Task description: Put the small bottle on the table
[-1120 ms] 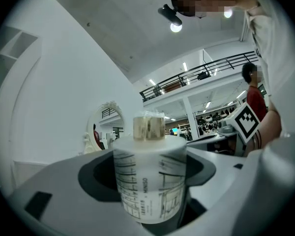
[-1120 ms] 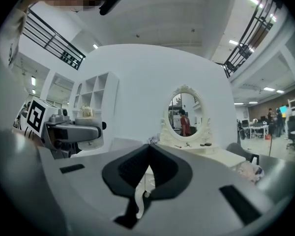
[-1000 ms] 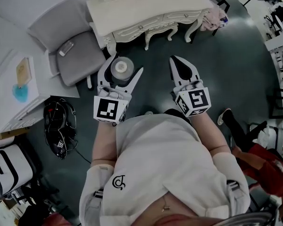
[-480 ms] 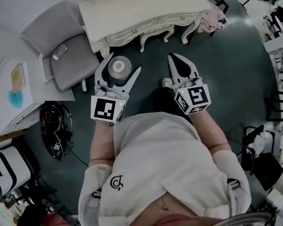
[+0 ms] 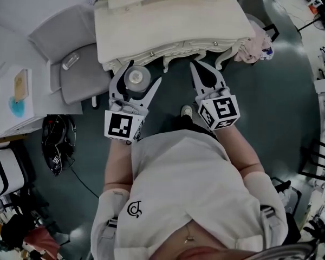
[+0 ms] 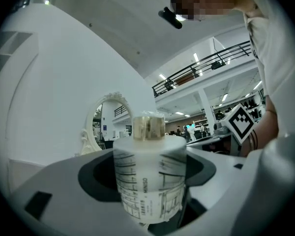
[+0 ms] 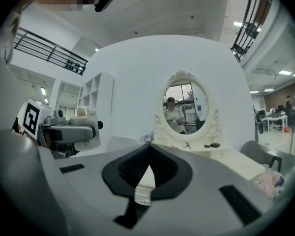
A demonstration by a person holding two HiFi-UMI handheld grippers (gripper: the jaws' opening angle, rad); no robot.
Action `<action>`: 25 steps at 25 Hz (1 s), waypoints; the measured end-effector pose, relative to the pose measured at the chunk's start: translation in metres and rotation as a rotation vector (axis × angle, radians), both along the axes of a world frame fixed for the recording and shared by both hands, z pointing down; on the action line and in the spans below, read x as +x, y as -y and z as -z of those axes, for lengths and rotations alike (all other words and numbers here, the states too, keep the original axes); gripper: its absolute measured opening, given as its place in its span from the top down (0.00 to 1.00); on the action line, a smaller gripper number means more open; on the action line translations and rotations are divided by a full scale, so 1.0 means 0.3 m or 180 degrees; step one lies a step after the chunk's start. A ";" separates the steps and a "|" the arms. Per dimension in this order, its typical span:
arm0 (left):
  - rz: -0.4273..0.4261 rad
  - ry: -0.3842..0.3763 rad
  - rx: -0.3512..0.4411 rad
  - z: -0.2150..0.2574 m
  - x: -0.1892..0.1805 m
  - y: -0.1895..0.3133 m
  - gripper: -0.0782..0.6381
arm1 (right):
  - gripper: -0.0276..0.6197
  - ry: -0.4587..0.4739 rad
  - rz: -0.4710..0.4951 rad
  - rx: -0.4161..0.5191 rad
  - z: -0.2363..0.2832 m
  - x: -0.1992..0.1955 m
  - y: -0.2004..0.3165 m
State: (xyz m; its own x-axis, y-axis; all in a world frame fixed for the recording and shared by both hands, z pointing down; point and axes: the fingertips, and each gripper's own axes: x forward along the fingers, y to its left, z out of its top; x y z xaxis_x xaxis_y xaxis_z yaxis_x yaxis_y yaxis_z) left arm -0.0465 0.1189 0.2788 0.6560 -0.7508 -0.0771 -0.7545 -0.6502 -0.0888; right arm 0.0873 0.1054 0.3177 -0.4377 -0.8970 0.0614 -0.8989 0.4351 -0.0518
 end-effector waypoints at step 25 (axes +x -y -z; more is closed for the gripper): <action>0.0559 0.0094 -0.0366 -0.169 0.307 0.677 0.40 | 0.95 0.0060 0.0587 -0.0198 -0.116 0.285 0.740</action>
